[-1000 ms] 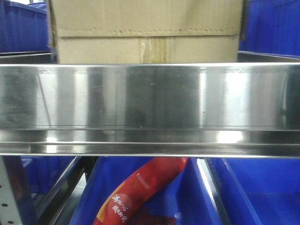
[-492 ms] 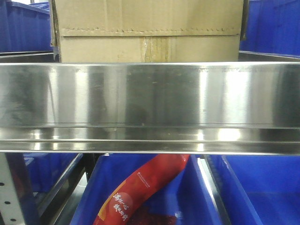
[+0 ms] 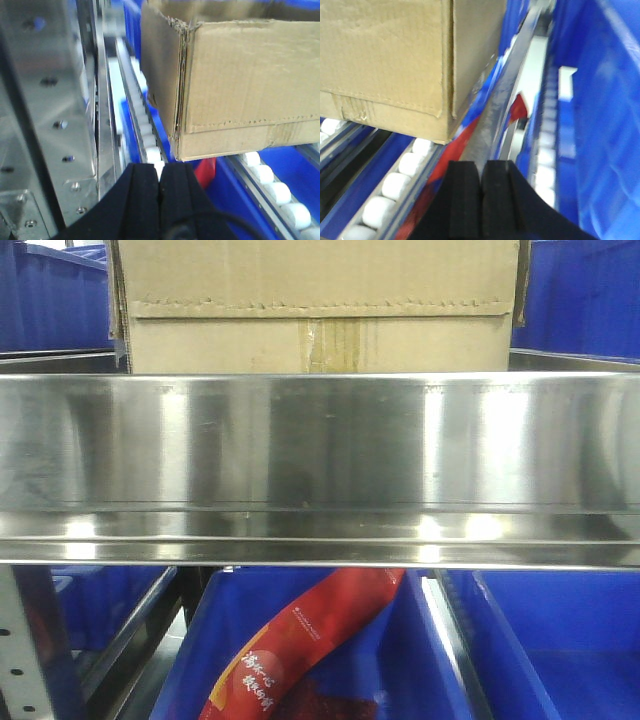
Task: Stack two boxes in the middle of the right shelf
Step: 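Open both grippers to release the plain box walls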
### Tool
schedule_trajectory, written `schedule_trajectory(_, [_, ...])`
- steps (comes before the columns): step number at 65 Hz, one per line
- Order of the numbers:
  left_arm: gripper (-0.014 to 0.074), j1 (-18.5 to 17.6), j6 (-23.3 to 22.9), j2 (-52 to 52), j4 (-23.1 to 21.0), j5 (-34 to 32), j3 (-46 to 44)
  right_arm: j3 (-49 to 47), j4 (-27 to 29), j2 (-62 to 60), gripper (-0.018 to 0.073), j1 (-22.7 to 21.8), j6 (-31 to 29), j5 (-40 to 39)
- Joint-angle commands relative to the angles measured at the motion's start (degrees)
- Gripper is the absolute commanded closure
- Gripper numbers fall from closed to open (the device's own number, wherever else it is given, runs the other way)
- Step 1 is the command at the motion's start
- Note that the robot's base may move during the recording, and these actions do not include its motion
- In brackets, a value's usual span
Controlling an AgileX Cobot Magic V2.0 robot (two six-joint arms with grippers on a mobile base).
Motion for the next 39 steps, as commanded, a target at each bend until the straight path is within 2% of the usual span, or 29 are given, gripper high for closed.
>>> schedule_trajectory(1, [0.0708,0.2,0.2,-4.8,0.2,-6.0,5.9,3.8,-0.7,-5.2,0.0713,-0.4,-0.6,-5.2])
schedule_trajectory(15, [0.0708,0.2,0.2,-12.9,0.2,-13.2,14.2,9.9,-1.1,-16.0,0.0713,-0.4,-1.0,-11.1])
schedule_trajectory(39, [0.0708,0.2,0.2,-14.6,0.2,-14.0,14.6,10.2,-1.1,-17.1,0.0713,-0.4,-1.0,-11.6])
